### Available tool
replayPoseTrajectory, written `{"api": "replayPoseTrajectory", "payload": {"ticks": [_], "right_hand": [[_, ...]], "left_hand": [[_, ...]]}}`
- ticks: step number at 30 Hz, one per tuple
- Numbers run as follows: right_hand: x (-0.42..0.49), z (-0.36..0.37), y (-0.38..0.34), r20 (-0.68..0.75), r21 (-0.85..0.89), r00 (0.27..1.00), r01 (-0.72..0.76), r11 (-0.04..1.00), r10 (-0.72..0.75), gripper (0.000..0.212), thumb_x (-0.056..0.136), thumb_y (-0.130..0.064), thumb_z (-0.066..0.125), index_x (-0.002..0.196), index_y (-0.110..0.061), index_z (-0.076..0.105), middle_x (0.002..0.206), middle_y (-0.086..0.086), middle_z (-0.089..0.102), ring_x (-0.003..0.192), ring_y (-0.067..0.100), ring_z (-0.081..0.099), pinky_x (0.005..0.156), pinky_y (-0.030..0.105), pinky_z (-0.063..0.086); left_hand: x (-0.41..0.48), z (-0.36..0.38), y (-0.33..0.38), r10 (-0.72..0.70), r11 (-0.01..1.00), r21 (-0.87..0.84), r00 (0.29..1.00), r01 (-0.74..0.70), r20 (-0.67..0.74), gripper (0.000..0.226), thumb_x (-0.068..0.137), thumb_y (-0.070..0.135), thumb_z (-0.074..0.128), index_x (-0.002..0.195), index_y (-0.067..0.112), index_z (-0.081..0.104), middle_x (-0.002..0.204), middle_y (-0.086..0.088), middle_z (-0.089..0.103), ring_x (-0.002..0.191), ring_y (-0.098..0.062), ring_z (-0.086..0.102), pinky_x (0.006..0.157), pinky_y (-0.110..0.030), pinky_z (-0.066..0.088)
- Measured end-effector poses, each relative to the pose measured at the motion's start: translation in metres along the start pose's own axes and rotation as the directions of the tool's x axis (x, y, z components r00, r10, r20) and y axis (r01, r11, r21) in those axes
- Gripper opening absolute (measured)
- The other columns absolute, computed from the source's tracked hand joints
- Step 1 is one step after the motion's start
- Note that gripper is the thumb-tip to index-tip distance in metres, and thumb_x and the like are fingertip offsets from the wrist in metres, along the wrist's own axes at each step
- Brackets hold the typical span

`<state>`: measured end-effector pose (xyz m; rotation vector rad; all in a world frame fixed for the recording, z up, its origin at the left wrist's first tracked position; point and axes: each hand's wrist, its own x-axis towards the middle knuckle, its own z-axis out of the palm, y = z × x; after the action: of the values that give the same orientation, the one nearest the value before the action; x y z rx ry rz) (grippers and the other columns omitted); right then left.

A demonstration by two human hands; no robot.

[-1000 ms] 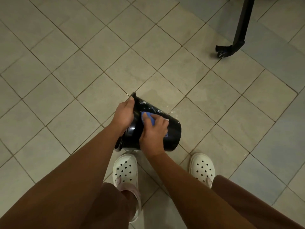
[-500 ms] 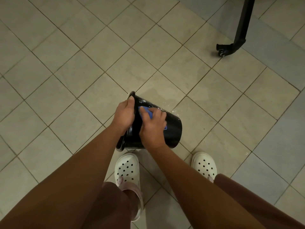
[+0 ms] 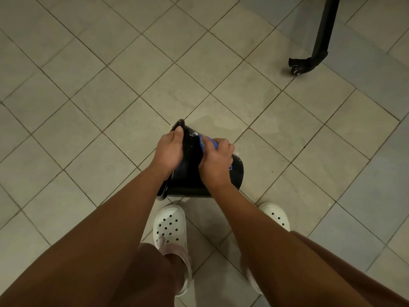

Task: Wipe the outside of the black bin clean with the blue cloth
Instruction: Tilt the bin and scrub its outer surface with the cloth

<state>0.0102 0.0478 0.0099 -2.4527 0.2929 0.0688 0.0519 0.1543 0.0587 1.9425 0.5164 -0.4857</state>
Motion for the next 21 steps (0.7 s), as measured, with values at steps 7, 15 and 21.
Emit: {"api": "replayPoseTrajectory", "payload": {"ticks": [7, 15, 21], "right_hand": [[-0.034, 0.002, -0.019, 0.017, 0.089, 0.972, 0.231, 0.969, -0.233, 0.055, 0.079, -0.010, 0.067, 0.130, -0.015, 0.050, 0.120, 0.017, 0.044, 0.111, 0.030, 0.033, 0.093, 0.046, 0.039], [-0.020, 0.000, 0.004, -0.082, 0.027, 0.996, -0.041, 0.999, 0.043, 0.054, 0.077, -0.004, 0.067, 0.127, -0.017, 0.053, 0.115, 0.016, 0.047, 0.105, 0.032, 0.041, 0.085, 0.049, 0.045], [-0.029, 0.006, -0.023, -0.001, 0.042, 0.982, 0.187, 0.981, -0.187, 0.055, 0.081, -0.011, 0.065, 0.133, -0.017, 0.047, 0.118, 0.016, 0.044, 0.109, 0.032, 0.038, 0.092, 0.048, 0.041]], "left_hand": [[0.003, -0.008, -0.003, -0.067, 0.998, -0.007, 0.998, 0.067, -0.011, 0.044, 0.106, 0.039, 0.031, 0.098, 0.012, 0.065, 0.095, -0.011, 0.069, 0.090, -0.025, 0.065, 0.085, -0.038, 0.052], [-0.001, 0.002, 0.001, -0.028, 0.997, 0.067, 1.000, 0.027, 0.012, 0.049, 0.106, 0.038, 0.030, 0.102, 0.005, 0.066, 0.099, -0.019, 0.069, 0.094, -0.031, 0.066, 0.090, -0.045, 0.053], [0.002, -0.006, -0.004, -0.082, 0.996, 0.021, 0.997, 0.082, -0.009, 0.045, 0.106, 0.039, 0.030, 0.099, 0.012, 0.066, 0.094, -0.010, 0.069, 0.095, -0.028, 0.067, 0.091, -0.044, 0.053]]}}
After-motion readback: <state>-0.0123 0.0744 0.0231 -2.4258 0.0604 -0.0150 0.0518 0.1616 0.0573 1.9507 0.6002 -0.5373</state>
